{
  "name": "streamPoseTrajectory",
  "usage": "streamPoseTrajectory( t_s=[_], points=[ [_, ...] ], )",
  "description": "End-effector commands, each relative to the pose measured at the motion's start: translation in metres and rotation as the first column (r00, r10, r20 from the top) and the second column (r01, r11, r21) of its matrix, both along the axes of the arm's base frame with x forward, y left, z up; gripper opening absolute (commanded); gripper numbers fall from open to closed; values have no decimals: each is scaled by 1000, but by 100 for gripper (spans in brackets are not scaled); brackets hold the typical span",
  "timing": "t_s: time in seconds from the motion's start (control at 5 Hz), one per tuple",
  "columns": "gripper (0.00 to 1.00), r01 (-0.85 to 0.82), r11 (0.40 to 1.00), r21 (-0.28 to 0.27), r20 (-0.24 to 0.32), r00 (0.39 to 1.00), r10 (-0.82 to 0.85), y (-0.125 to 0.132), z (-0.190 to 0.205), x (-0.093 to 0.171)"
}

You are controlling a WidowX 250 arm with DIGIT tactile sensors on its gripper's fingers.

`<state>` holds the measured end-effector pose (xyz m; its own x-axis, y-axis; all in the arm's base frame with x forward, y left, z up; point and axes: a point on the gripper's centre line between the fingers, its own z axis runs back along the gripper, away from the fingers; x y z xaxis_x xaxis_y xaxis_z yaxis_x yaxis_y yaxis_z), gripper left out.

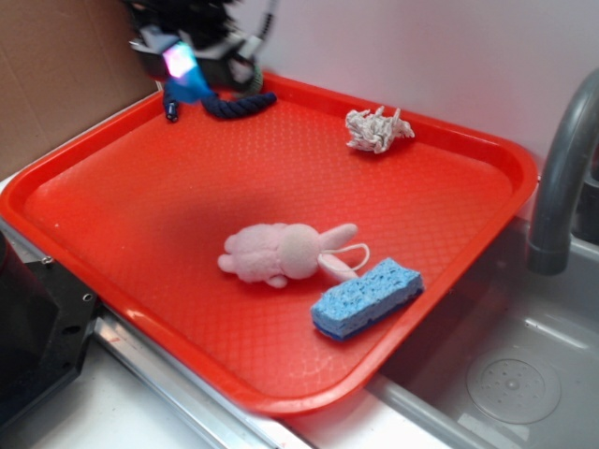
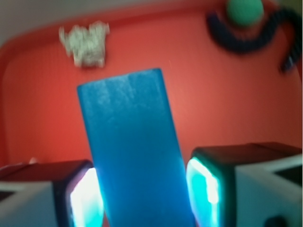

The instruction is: Grab the blue block.

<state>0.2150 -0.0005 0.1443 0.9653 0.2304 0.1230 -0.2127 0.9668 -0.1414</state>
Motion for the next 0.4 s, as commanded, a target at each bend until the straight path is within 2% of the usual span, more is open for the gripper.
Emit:
streamPoseTrajectory(
  t_s=[0.0, 0.2],
  points=[
    [0, 18, 998, 63, 58, 998, -21, 27, 37, -12],
    [0, -25, 984, 179, 23, 1000, 21, 12, 26, -5]
  ],
)
